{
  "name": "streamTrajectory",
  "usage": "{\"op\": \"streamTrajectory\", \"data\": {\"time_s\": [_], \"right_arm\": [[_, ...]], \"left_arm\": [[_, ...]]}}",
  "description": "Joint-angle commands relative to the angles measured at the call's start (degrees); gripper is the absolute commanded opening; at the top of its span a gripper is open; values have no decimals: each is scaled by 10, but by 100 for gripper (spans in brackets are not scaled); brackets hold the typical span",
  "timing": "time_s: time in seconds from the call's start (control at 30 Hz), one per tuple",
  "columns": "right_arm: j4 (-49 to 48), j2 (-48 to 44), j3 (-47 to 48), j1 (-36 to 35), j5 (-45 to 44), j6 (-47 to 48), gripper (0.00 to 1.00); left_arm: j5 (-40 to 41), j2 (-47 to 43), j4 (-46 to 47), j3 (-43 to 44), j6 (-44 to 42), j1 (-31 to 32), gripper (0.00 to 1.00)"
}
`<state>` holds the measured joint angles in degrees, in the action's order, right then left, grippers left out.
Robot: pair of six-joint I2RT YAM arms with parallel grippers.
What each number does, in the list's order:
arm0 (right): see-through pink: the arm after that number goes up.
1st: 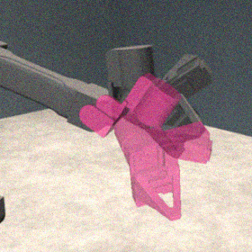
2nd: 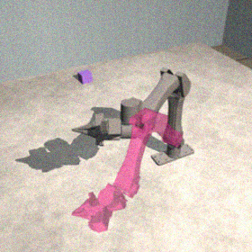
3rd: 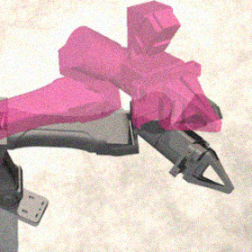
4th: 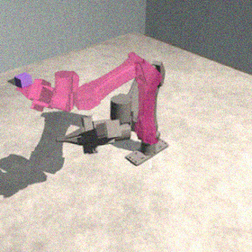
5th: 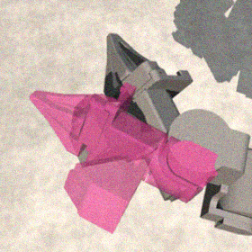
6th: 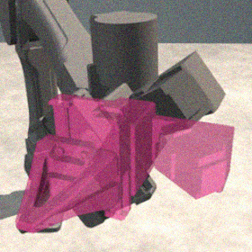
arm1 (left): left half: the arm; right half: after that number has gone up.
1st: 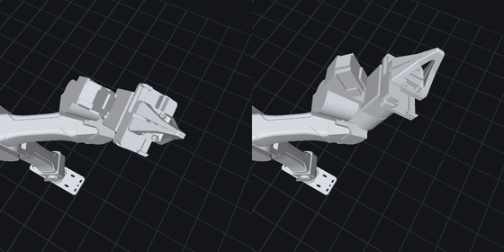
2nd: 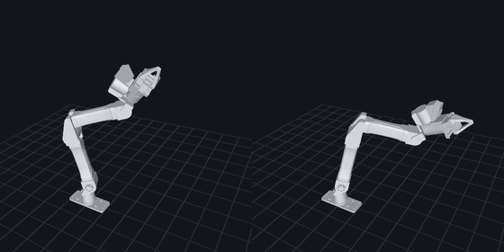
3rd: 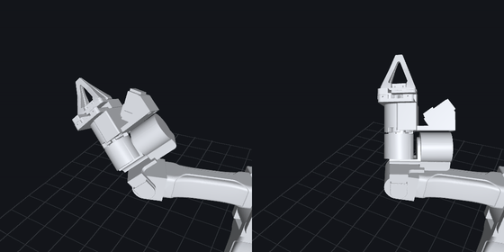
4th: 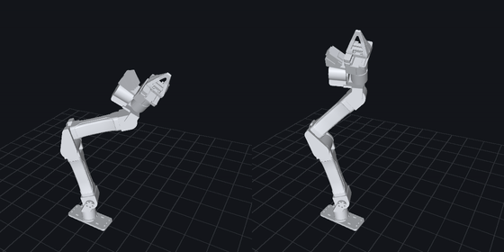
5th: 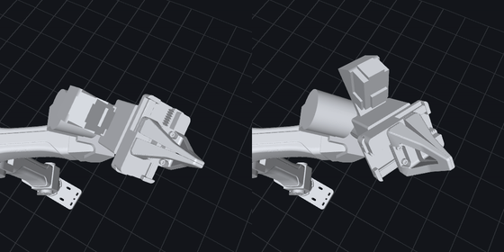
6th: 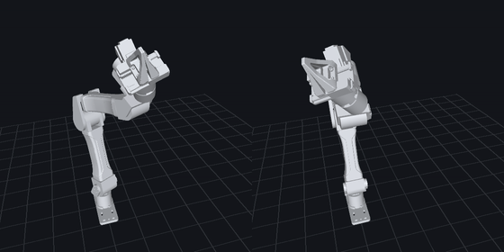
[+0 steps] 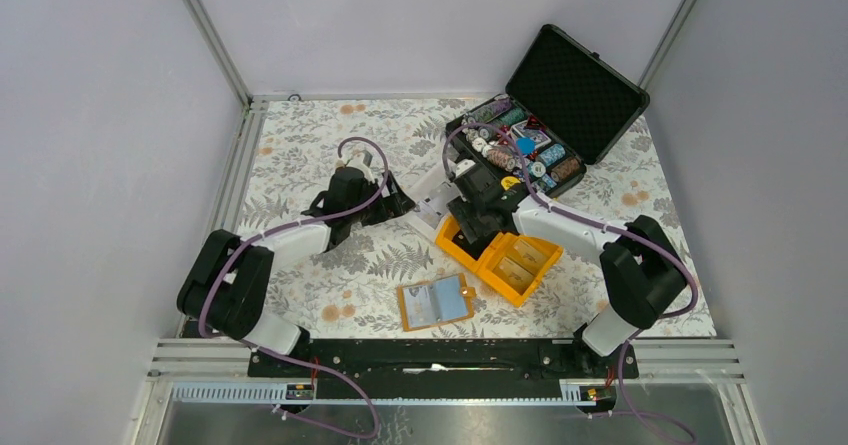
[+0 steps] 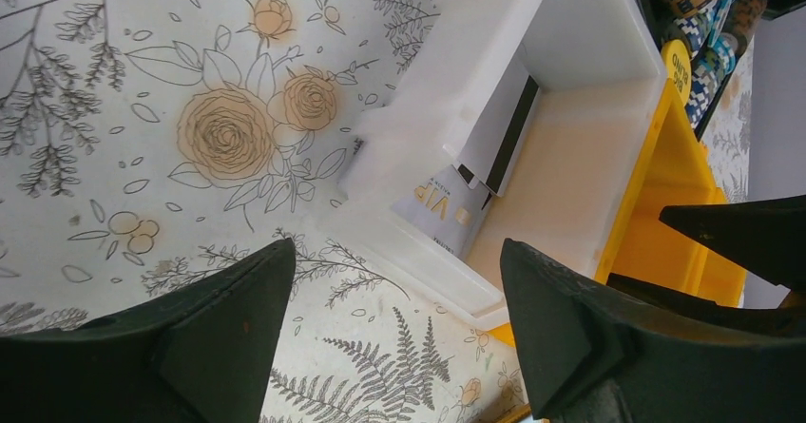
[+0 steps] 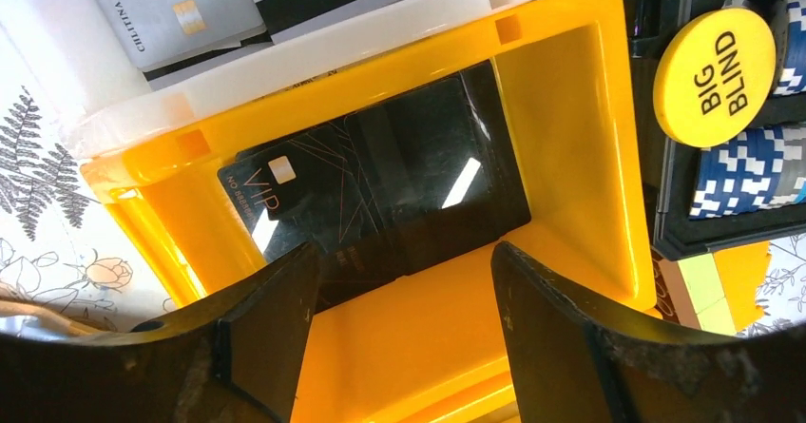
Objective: Put the credit cards into the card holder
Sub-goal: Pick up the credit card from the storage box.
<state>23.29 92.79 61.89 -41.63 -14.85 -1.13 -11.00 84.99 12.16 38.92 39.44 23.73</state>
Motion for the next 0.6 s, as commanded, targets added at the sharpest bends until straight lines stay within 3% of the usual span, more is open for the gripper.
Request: {"op": "streamTrajectory", "data": {"time_s": [0.0, 0.57], "right_arm": [[-47, 1, -13, 2, 4, 6, 75], [-57, 97, 15, 46, 33, 33, 80]], "left_arm": [[-13, 9, 42, 29, -4, 12, 82], [22, 42, 19, 43, -36, 34, 80]]}}
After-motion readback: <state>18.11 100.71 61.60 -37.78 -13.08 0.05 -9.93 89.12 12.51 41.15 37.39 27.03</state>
